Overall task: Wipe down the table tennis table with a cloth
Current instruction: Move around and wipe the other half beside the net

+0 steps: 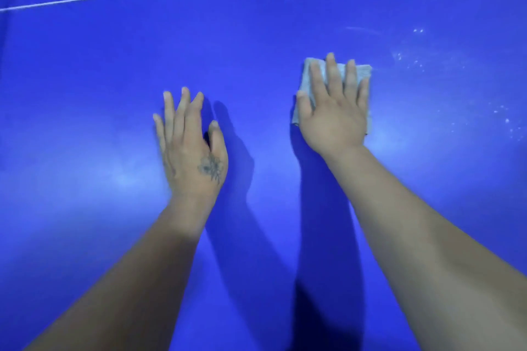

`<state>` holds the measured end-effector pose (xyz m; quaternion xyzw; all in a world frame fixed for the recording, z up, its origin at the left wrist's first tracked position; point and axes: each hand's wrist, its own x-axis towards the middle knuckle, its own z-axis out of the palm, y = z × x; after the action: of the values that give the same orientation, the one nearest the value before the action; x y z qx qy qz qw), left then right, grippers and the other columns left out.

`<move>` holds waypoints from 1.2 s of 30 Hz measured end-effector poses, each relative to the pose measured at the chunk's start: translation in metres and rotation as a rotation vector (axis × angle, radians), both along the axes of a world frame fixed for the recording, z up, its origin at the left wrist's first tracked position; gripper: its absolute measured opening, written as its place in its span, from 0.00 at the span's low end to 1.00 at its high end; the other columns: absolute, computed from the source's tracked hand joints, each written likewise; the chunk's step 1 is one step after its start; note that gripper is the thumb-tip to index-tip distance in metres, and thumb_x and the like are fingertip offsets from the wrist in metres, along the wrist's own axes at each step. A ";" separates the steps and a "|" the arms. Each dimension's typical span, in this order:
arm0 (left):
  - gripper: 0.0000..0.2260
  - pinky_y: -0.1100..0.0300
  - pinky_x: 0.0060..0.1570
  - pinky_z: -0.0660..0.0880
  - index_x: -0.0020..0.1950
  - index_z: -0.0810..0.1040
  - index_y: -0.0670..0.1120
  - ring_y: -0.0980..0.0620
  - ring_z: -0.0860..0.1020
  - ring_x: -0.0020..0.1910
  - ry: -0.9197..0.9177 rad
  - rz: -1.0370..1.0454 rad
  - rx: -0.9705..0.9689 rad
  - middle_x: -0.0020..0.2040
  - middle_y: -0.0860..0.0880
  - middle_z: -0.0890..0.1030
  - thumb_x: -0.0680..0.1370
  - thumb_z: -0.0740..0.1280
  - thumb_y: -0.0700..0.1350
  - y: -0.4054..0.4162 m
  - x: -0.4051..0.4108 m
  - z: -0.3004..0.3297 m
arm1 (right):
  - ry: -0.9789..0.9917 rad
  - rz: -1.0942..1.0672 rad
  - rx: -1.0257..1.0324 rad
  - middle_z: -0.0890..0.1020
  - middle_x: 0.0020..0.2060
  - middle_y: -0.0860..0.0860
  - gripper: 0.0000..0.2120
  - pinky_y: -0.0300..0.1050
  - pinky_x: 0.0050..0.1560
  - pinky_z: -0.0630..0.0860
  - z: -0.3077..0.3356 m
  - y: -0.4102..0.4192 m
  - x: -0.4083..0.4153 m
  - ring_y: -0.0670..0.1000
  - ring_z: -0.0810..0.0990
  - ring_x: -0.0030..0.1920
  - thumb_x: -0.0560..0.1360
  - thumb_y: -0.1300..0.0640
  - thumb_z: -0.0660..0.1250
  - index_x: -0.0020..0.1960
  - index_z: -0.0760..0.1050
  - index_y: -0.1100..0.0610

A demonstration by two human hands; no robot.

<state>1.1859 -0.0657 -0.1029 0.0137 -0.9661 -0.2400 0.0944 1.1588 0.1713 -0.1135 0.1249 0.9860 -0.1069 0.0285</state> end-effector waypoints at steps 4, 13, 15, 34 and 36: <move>0.26 0.37 0.84 0.50 0.86 0.63 0.47 0.43 0.50 0.88 -0.142 -0.046 -0.280 0.87 0.45 0.58 0.88 0.55 0.53 -0.019 0.080 -0.005 | 0.095 0.169 0.030 0.58 0.85 0.51 0.30 0.65 0.83 0.50 0.000 -0.060 0.042 0.60 0.53 0.85 0.86 0.41 0.50 0.86 0.59 0.48; 0.28 0.38 0.84 0.49 0.88 0.57 0.52 0.44 0.48 0.88 -0.187 -0.053 -0.331 0.89 0.48 0.52 0.87 0.50 0.56 -0.020 0.077 -0.015 | 0.026 0.299 -0.002 0.54 0.86 0.46 0.29 0.65 0.83 0.54 0.008 -0.047 0.180 0.55 0.49 0.86 0.87 0.42 0.55 0.86 0.56 0.47; 0.28 0.38 0.85 0.49 0.88 0.56 0.53 0.44 0.48 0.88 -0.189 -0.047 -0.343 0.89 0.48 0.52 0.87 0.49 0.57 -0.021 0.076 -0.014 | 0.015 0.206 0.033 0.57 0.86 0.48 0.30 0.66 0.82 0.55 0.011 -0.017 0.190 0.57 0.52 0.86 0.86 0.42 0.55 0.86 0.58 0.49; 0.28 0.39 0.85 0.47 0.88 0.56 0.54 0.44 0.48 0.88 -0.175 -0.038 -0.348 0.89 0.48 0.52 0.87 0.49 0.58 -0.021 0.077 -0.014 | 0.059 0.215 0.026 0.54 0.86 0.48 0.29 0.63 0.84 0.49 0.004 -0.087 0.179 0.58 0.49 0.86 0.88 0.42 0.51 0.87 0.55 0.48; 0.28 0.39 0.85 0.47 0.88 0.55 0.54 0.44 0.47 0.88 -0.180 -0.036 -0.349 0.89 0.48 0.52 0.87 0.48 0.58 -0.021 0.077 -0.014 | 0.030 0.252 0.021 0.53 0.86 0.47 0.29 0.63 0.84 0.51 0.007 -0.083 0.222 0.56 0.48 0.86 0.88 0.43 0.53 0.87 0.54 0.48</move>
<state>1.2631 -0.0866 -0.1172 0.0011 -0.9976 -0.0685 0.0045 1.3804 0.0882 -0.1064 -0.0011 0.9952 -0.0942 0.0258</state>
